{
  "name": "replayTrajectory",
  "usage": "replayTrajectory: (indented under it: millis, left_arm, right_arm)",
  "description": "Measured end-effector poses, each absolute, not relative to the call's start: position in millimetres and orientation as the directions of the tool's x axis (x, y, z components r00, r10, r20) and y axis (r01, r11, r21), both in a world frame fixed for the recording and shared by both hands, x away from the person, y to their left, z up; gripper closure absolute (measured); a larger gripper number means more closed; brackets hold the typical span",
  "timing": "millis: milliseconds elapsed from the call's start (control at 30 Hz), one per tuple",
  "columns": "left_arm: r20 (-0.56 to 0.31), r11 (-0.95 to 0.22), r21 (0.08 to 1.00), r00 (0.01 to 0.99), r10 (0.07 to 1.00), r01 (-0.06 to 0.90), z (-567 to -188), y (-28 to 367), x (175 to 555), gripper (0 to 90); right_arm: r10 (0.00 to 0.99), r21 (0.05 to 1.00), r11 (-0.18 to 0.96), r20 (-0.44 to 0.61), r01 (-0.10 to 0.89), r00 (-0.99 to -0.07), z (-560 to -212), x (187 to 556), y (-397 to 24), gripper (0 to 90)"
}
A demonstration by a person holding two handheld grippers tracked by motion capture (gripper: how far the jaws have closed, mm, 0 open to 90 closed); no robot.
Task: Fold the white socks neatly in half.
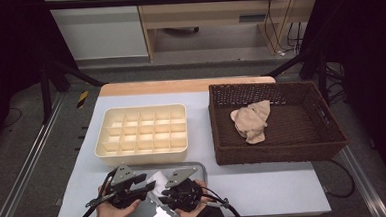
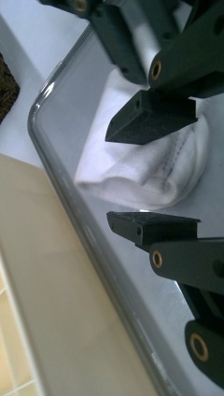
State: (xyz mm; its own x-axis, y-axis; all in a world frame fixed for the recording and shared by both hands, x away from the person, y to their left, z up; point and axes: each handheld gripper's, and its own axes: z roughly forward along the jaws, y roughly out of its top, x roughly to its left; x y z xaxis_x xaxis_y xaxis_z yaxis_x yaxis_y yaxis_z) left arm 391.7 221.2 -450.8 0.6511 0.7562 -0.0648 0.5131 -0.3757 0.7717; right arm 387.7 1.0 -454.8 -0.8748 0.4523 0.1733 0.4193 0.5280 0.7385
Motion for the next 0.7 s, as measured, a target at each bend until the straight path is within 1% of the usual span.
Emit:
replayTrajectory:
  millis: [67, 100, 133, 167, 233, 300, 333, 367, 433, 567, 633, 667, 700]
  left_arm:
    - [-0.078, -0.364, 0.772, 0.647, 0.759, 0.521, -451.7, 223.0, 387.7, 53.2]
    - [-0.082, -0.359, 0.772, 0.644, 0.761, 0.524, -452.0, 223.3, 385.6, 53.2]
    - [-0.084, -0.356, 0.772, 0.640, 0.764, 0.526, -452.3, 223.2, 383.7, 51.7]
    - [-0.082, -0.356, 0.771, 0.636, 0.767, 0.528, -452.6, 222.9, 381.8, 51.7]
    - [-0.070, -0.359, 0.771, 0.630, 0.774, 0.526, -453.1, 221.5, 378.1, 50.2]
    - [-0.065, -0.357, 0.771, 0.624, 0.779, 0.527, -453.6, 220.1, 375.2, 48.6]
    - [-0.073, -0.353, 0.771, 0.625, 0.777, 0.530, -455.0, 218.4, 373.4, 46.0]
    - [-0.073, -0.353, 0.771, 0.625, 0.777, 0.530, -455.0, 218.4, 373.4, 45.9]
    - [-0.073, -0.352, 0.772, 0.624, 0.778, 0.530, -456.1, 217.7, 371.6, 45.6]
    - [-0.083, -0.343, 0.772, 0.621, 0.780, 0.534, -456.5, 219.7, 371.8, 45.4]
    - [-0.088, -0.342, 0.771, 0.621, 0.779, 0.538, -456.3, 220.9, 372.6, 44.9]
    - [-0.099, -0.339, 0.766, 0.622, 0.777, 0.546, -455.1, 222.2, 373.7, 43.2]
    - [-0.099, -0.339, 0.766, 0.622, 0.777, 0.546, -455.1, 222.2, 373.7, 42.5]
  right_arm:
    - [0.483, 0.739, 0.522, 0.155, 0.426, -0.862, -453.0, 388.9, -8.2, 75.9]
    - [0.483, 0.739, 0.522, 0.155, 0.426, -0.862, -453.0, 388.9, -8.2, 75.9]
    - [0.516, 0.739, 0.507, 0.153, 0.444, -0.843, -452.1, 390.5, -14.7, 75.8]
    - [0.516, 0.739, 0.507, 0.153, 0.444, -0.843, -452.1, 390.5, -14.7, 75.8]
    - [0.553, 0.743, 0.482, 0.154, 0.464, -0.819, -450.8, 392.6, -22.5, 75.6]
    - [0.566, 0.753, 0.456, 0.165, 0.474, -0.808, -449.1, 393.5, -28.0, 75.6]
    - [0.574, 0.769, 0.425, 0.179, 0.477, -0.799, -445.5, 393.4, -31.3, 75.9]
    - [0.574, 0.769, 0.425, 0.179, 0.477, -0.799, -445.5, 393.4, -31.3, 75.9]
    - [0.562, 0.793, 0.388, 0.200, 0.469, -0.803, -439.6, 392.2, -30.3, 77.1]
    - [0.546, 0.785, 0.404, 0.205, 0.470, -0.812, -443.2, 389.4, -21.9, 77.7]
    - [0.534, 0.764, 0.440, 0.200, 0.472, -0.821, -452.4, 387.6, -14.5, 77.8]
    - [0.531, 0.747, 0.470, 0.186, 0.470, -0.827, -461.2, 386.6, -9.4, 78.0]
    - [0.531, 0.747, 0.470, 0.186, 0.470, -0.827, -461.2, 386.6, -9.4, 78.0]
